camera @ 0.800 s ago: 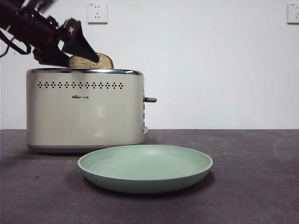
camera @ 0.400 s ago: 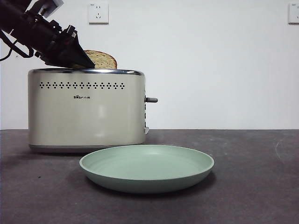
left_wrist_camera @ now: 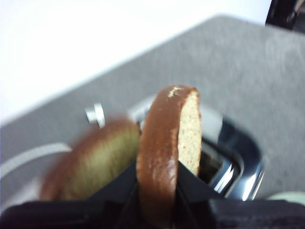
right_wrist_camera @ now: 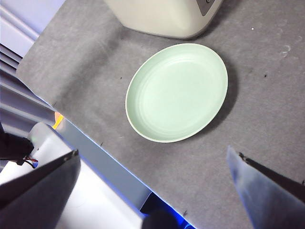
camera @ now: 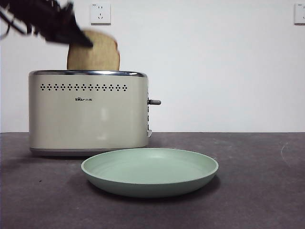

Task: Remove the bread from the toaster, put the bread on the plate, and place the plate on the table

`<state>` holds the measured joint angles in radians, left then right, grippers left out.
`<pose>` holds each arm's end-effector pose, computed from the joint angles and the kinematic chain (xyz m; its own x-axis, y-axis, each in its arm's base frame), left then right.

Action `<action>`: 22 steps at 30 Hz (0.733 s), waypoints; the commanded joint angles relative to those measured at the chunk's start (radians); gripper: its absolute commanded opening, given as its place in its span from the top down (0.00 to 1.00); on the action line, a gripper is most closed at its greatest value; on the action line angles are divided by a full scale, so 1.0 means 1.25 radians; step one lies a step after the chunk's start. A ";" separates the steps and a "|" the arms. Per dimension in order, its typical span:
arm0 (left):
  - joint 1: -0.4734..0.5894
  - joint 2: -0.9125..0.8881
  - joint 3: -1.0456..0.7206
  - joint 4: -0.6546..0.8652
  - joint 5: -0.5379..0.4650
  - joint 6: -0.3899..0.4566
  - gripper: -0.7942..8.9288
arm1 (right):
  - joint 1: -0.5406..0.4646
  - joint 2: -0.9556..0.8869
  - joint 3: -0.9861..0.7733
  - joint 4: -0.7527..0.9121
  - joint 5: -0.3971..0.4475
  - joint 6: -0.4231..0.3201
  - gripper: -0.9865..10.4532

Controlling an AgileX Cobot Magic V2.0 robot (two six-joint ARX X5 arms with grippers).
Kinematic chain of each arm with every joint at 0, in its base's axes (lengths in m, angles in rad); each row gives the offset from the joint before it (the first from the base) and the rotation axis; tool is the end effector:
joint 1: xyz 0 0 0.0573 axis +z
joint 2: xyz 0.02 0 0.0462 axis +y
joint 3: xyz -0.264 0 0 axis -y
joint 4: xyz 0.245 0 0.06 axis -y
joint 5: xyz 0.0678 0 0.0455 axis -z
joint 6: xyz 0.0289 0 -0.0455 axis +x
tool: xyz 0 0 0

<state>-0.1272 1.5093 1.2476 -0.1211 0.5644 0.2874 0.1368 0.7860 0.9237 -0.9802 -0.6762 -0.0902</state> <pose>0.3368 -0.0587 0.3271 0.7096 -0.6300 -0.3156 0.6798 0.7299 0.0713 0.1243 0.0354 0.3159 0.4289 0.6908 -0.5821 -0.5835 0.7038 0.4052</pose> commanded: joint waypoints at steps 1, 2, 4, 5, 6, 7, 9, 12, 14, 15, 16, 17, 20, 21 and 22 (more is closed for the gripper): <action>-0.002 -0.032 0.049 -0.024 0.010 -0.005 0.93 | 0.002 0.000 0.002 0.003 0.002 0.003 0.39; -0.002 -0.040 0.065 -0.038 0.011 -0.005 0.93 | 0.001 0.000 0.002 0.004 0.002 0.003 0.39; -0.002 -0.061 0.101 -0.076 0.011 -0.005 0.93 | 0.002 0.001 0.002 0.009 0.005 0.003 0.39; -0.002 -0.071 0.115 -0.094 0.012 -0.005 0.93 | 0.001 0.003 0.002 0.011 0.006 0.003 0.39; -0.002 -0.084 0.133 -0.118 0.013 -0.005 0.93 | 0.002 0.006 0.002 0.014 0.013 0.003 0.39; -0.002 -0.098 0.151 -0.145 0.014 -0.005 0.93 | 0.002 0.010 0.002 0.016 0.026 0.003 0.39; -0.007 -0.126 0.186 -0.205 0.015 -0.006 0.93 | 0.002 0.023 0.002 0.023 0.044 0.003 0.39; -0.015 -0.178 0.233 -0.300 0.015 -0.024 0.93 | 0.002 0.059 0.002 0.040 0.044 0.004 0.39; -0.024 -0.217 0.249 -0.350 0.017 -0.036 0.93 | 0.002 0.090 0.002 0.060 0.044 0.008 0.39; -0.031 -0.239 0.254 -0.372 0.017 -0.046 0.93 | 0.004 0.109 0.002 0.071 0.043 0.010 0.39; -0.039 -0.262 0.255 -0.394 0.018 -0.051 0.93 | 0.007 0.129 0.002 0.082 0.043 0.011 0.39; -0.048 -0.280 0.255 -0.413 0.017 -0.060 0.93 | 0.012 0.147 0.002 0.093 0.043 0.012 0.39; -0.077 -0.332 0.255 -0.498 0.017 -0.074 0.93 | 0.039 0.214 0.002 0.131 0.044 0.024 0.39; -0.086 -0.344 0.255 -0.529 0.017 -0.074 0.93 | 0.048 0.235 0.002 0.142 0.044 0.027 0.39; -0.099 -0.358 0.255 -0.572 0.017 -0.074 0.93 | 0.061 0.264 0.002 0.159 0.046 0.031 0.39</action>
<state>-0.2420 1.0630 1.5692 -0.8055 0.5838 0.2092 0.2016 1.0882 0.9237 -0.7956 -0.6201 -0.0669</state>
